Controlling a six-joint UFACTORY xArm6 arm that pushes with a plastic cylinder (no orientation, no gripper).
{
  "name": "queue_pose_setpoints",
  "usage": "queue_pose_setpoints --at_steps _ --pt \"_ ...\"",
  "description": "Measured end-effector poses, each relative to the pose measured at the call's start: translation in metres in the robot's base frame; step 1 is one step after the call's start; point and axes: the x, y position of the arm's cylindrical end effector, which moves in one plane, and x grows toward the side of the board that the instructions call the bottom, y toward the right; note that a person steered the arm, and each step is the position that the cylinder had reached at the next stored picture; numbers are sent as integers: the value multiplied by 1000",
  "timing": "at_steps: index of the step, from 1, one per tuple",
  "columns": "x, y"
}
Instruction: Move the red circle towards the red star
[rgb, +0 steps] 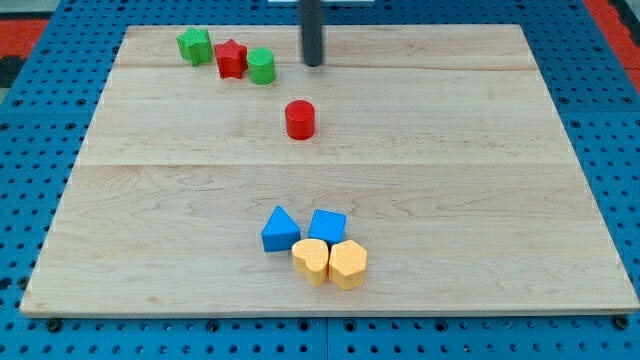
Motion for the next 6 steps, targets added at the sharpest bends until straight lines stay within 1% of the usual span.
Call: queue_pose_setpoints --at_steps 1,2,3,4,5,6 --pt "71 61" --pt "88 6" --pt "112 -25" --pt "124 -60" --pt "75 -148" --pt "51 -192"
